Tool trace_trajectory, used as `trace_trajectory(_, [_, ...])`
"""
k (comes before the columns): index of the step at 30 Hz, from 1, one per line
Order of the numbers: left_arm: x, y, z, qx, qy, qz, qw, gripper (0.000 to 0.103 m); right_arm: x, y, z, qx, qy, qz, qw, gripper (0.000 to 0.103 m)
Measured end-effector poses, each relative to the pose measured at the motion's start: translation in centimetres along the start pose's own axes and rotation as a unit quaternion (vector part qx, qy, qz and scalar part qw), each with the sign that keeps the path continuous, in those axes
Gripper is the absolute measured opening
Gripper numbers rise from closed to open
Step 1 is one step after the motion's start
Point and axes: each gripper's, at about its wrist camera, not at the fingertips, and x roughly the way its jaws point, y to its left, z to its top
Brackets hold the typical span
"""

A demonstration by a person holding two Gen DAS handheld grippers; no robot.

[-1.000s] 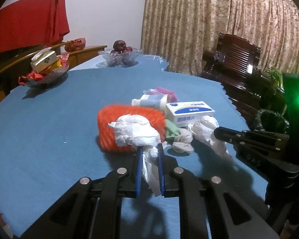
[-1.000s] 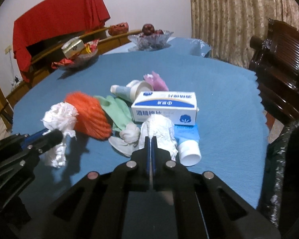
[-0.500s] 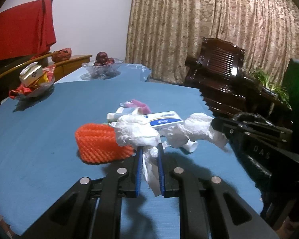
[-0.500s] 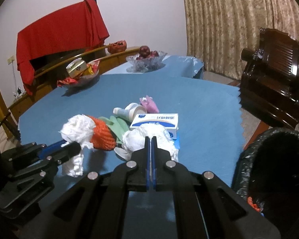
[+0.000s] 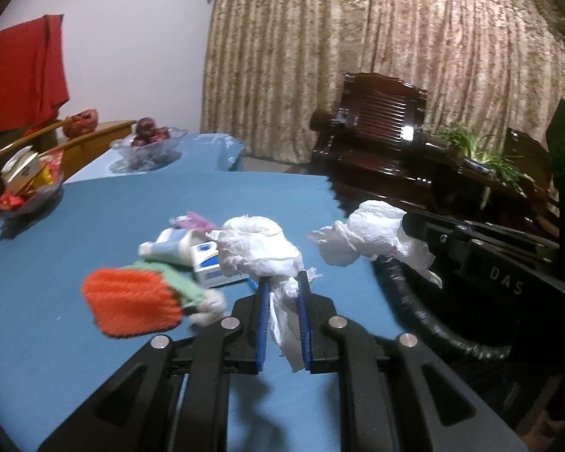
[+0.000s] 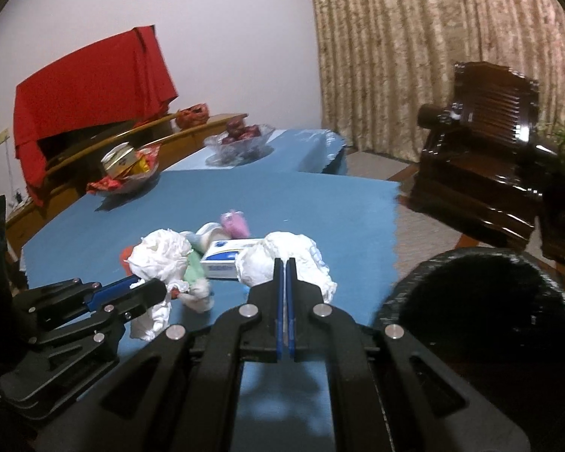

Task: Collect trash
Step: 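Carry both tissues over the bin and open both tools to drop them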

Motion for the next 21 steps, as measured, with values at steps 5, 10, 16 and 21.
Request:
trace_trajectory(5, [1.3,-2.9,1.1,0.016,-0.006,-0.028,0.9995,0.014,-2.1,-2.9,-0.2,0.012,-0.013,-0.036,0.999,0.001])
trace_trajectory(10, [2.5,-6.2,1.8,0.032,-0.007,-0.063,0.9975,0.014,-4.1,-6.2,-0.6,0.025,-0.020,-0.075,0.997,0.001])
trace_trajectory(16, [3.8,-10.3,2.4,0.051,-0.008,-0.097,0.9939,0.014,-6.0,-9.5,-1.5,0.040,-0.024,-0.115,0.992,0.001])
trace_trajectory(21, [4.9,-13.0,2.7,0.065,-0.008,-0.116,0.9911,0.014,-7.1,-11.6,-2.3,0.049,-0.024,-0.140,0.989,0.001])
